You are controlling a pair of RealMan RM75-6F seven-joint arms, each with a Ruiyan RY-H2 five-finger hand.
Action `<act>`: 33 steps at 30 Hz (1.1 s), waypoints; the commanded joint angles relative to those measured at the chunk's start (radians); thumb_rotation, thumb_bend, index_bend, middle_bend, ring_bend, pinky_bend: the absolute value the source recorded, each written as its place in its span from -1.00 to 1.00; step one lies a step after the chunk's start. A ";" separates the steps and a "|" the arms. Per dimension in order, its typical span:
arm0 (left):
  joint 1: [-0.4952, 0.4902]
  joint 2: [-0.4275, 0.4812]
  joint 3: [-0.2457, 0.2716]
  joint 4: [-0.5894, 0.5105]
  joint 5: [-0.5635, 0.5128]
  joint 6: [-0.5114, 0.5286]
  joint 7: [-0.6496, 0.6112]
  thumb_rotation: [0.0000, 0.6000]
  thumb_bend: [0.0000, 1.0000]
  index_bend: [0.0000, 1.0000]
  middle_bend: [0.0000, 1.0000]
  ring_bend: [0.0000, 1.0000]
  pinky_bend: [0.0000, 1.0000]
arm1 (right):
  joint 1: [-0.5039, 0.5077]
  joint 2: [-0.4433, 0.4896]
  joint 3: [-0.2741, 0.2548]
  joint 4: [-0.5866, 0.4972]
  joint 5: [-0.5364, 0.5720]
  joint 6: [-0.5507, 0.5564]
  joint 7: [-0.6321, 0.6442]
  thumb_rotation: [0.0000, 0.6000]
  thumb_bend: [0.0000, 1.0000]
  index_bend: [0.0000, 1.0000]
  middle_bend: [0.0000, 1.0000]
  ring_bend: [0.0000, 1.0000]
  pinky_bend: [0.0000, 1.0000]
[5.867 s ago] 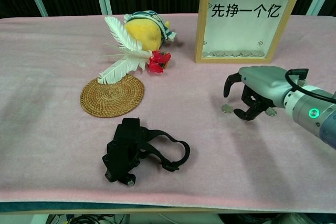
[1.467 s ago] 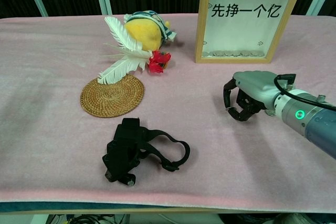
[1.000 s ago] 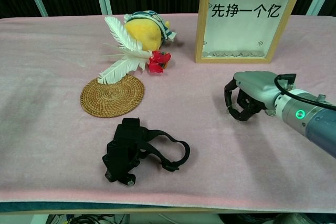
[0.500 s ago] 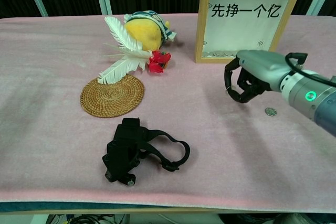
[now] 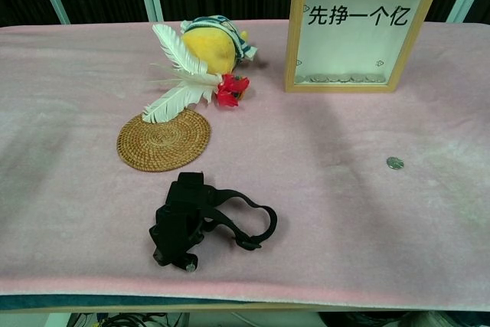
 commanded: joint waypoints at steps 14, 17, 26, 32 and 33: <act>-0.003 0.006 -0.005 -0.007 -0.020 -0.017 -0.006 1.00 -0.29 -0.88 -0.99 -1.00 -1.00 | 0.355 0.115 0.125 0.235 0.554 -0.271 -0.161 1.00 -0.26 0.45 0.86 0.92 0.96; -0.003 0.007 -0.006 -0.008 -0.025 -0.020 -0.007 1.00 -0.29 -0.88 -0.99 -1.00 -1.00 | 0.407 0.107 0.107 0.311 0.618 -0.309 -0.175 1.00 -0.25 0.45 0.86 0.92 0.96; -0.004 0.011 -0.010 -0.011 -0.035 -0.024 -0.013 1.00 -0.29 -0.88 -0.99 -1.00 -1.00 | 0.483 0.071 0.026 0.447 0.724 -0.359 -0.173 1.00 -0.25 0.45 0.86 0.92 0.96; -0.004 0.012 -0.010 -0.012 -0.035 -0.025 -0.016 1.00 -0.29 -0.88 -1.00 -1.00 -1.00 | 0.507 0.056 -0.020 0.511 0.748 -0.375 -0.164 1.00 -0.25 0.45 0.86 0.92 0.96; -0.004 0.012 -0.010 -0.012 -0.034 -0.025 -0.016 1.00 -0.29 -0.88 -1.00 -1.00 -1.00 | 0.510 0.055 -0.023 0.517 0.749 -0.376 -0.159 1.00 -0.25 0.45 0.86 0.92 0.96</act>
